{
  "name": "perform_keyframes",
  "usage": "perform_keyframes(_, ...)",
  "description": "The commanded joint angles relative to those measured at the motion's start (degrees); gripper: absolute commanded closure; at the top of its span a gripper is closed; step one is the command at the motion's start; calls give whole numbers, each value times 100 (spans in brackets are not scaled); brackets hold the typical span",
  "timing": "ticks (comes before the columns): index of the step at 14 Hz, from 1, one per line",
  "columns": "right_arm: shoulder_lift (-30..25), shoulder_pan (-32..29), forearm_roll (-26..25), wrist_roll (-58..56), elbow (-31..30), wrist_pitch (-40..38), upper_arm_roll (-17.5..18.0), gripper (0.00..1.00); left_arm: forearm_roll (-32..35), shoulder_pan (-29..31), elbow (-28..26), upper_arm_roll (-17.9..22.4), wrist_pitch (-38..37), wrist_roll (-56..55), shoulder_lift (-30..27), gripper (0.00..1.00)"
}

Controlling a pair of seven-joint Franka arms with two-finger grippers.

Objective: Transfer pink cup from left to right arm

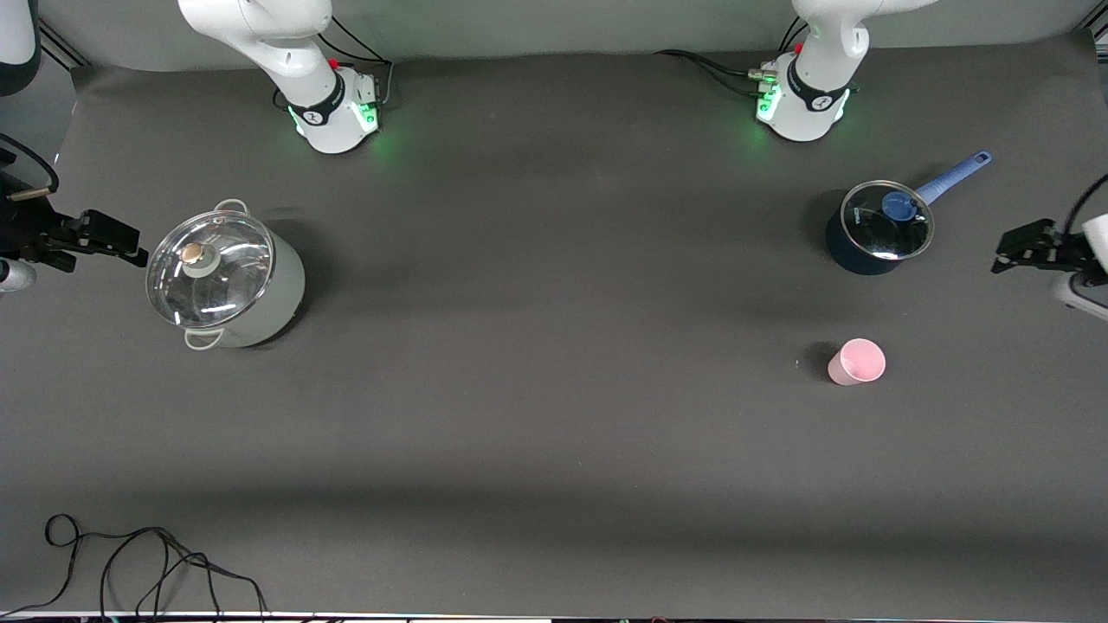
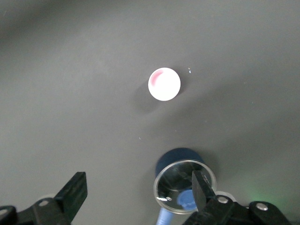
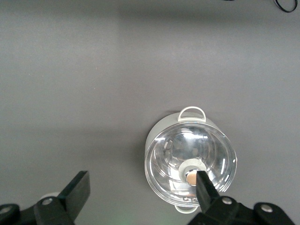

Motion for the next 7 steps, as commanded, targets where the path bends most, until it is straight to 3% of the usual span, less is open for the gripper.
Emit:
perform_keyframes(1,-97,25,42,-16,-48,53,-37,0,-626,570,119,-7,118,1434,324,0)
perform_keyframes(7,-97,25,42,-16,-48,53,-37,0,-1672,1581,145,-16,645,4317,1114,1)
